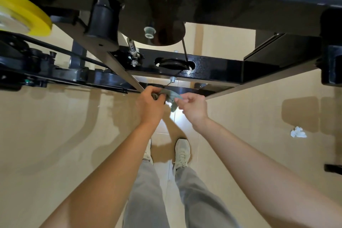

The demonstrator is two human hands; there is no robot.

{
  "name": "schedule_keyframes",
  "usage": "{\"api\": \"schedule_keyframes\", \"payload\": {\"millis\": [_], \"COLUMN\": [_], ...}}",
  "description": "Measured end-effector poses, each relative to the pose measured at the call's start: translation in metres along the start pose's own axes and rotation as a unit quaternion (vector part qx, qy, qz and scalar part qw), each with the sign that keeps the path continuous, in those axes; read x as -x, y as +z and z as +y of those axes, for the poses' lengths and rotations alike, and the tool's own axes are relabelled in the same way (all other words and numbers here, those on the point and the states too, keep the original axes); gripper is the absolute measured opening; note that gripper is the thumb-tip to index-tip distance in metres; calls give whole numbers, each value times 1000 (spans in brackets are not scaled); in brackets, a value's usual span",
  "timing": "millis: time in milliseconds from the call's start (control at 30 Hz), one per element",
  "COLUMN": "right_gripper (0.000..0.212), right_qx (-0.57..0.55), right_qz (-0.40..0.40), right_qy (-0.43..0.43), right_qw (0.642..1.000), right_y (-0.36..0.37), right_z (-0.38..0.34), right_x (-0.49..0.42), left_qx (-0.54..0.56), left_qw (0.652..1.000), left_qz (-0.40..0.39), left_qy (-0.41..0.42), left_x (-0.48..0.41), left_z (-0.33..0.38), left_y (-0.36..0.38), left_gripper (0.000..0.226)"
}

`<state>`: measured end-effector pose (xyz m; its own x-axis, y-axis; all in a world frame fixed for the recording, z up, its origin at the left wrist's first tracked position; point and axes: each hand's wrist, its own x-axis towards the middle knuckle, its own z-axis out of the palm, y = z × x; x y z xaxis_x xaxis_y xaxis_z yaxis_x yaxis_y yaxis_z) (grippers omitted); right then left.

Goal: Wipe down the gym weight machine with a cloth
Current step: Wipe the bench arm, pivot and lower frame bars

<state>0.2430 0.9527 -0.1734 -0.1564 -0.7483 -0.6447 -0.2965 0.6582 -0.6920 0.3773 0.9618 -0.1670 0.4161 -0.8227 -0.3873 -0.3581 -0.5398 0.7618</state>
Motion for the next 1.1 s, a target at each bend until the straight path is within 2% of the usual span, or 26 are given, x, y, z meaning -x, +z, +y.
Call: {"api": "schedule_keyframes", "payload": {"millis": [67,167,233,333,467,567,667,767,867,1000,1100], "right_gripper": [11,11,11,9,9,25,19,17,22,26,34], "right_qx": [-77,-66,-47,1,106,163,157,142,98,30,16], "right_qz": [32,67,86,79,67,63,72,80,38,-34,-46], "right_qy": [15,-88,-122,-164,-202,-203,-165,-121,-108,-136,-150], "right_qw": [996,992,988,983,971,963,971,979,989,990,987], "right_y": [18,33,33,32,29,25,20,11,3,8,16], "right_z": [-14,-43,-60,-63,-49,-39,-26,-9,6,-2,-27], "right_x": [-1,-4,-7,-14,-22,-22,-19,-18,-14,7,39], "left_qx": [7,-20,-34,-44,-101,-128,-133,-136,-88,-97,-134], "left_qw": [998,988,976,966,965,968,976,986,994,994,987], "left_qz": [53,140,184,208,175,134,100,20,-37,-14,26], "left_qy": [12,65,111,148,169,168,142,91,48,44,79], "left_x": [-9,-29,-42,-52,-55,-49,-39,-25,-9,6,17], "left_z": [7,23,31,36,27,20,19,6,-11,-16,-10], "left_y": [-4,-9,-11,-7,2,3,4,6,-4,-38,-76], "left_gripper": [8,9,14,14,12,15,12,7,6,12,18]}}
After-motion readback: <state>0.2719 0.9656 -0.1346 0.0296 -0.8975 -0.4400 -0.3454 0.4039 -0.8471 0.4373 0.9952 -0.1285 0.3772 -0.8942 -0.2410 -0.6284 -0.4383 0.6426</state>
